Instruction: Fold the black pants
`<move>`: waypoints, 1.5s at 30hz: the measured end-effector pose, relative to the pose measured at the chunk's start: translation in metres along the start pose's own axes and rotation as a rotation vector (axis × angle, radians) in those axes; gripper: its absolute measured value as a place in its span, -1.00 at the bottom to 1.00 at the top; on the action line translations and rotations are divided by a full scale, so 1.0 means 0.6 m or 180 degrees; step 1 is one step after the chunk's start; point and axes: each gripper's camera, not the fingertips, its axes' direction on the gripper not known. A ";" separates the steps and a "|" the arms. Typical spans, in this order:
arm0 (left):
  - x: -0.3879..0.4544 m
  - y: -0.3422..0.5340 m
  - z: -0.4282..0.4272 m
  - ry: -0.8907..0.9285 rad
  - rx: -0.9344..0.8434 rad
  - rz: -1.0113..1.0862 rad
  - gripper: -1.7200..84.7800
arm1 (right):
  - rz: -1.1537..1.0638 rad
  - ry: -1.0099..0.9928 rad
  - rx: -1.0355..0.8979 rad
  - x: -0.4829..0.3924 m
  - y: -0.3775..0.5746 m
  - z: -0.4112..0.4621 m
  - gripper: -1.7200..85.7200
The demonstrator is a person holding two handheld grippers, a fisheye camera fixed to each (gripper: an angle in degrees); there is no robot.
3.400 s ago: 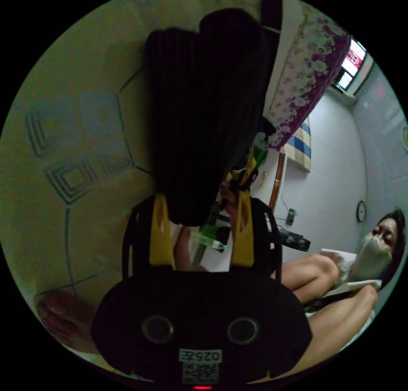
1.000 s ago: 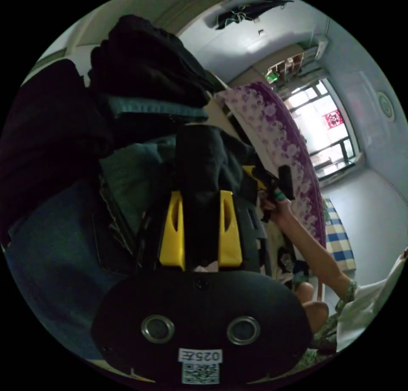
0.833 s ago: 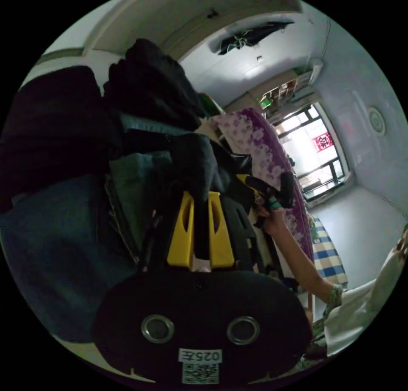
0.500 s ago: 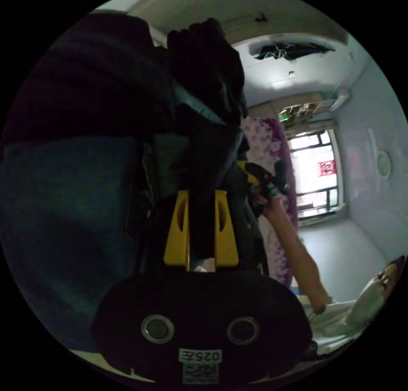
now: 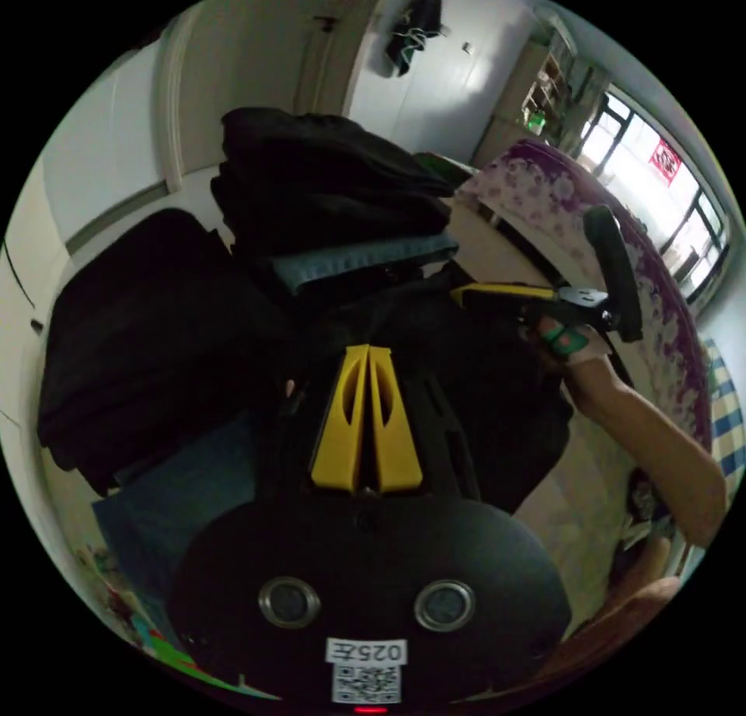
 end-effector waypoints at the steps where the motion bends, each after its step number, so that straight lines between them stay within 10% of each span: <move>1: -0.031 0.006 0.038 0.0132 0.0029 -0.0198 -0.98 | -0.0025 0.0116 -0.0075 -0.037 -0.029 -0.007 -0.98; 6: -0.107 0.010 0.163 0.0448 -0.0092 -0.0506 -0.98 | -0.0147 0.0333 -0.0355 -0.166 -0.120 -0.088 -0.98; 13: -0.163 -0.006 0.336 -0.0348 0.0081 -0.0169 -0.98 | -0.0427 0.0005 0.0862 -0.382 -0.103 -0.344 -0.98; 21: -0.353 0.026 0.728 -0.0254 -0.0365 -0.0418 -0.98 | -0.0290 0.0181 0.0289 -0.567 -0.214 -0.412 -0.98; 28: -0.454 0.054 1.013 -0.0674 -0.0408 -0.0053 -0.98 | -0.0131 0.0654 0.0979 -0.642 -0.237 -0.834 -0.98; 34: -0.482 0.113 1.149 -0.1677 0.0558 0.0096 -0.98 | 0.0205 0.2028 0.0336 -0.712 -0.077 -1.293 -0.98; 38: -0.398 0.220 1.212 -0.1040 0.1786 0.0490 -0.98 | 0.1868 0.2241 -0.0164 -0.806 0.118 -1.640 -0.98; 45: -0.183 0.365 1.457 0.0361 0.1771 0.1217 -0.98 | 0.2568 0.2805 -0.1491 -1.011 0.221 -1.986 -0.98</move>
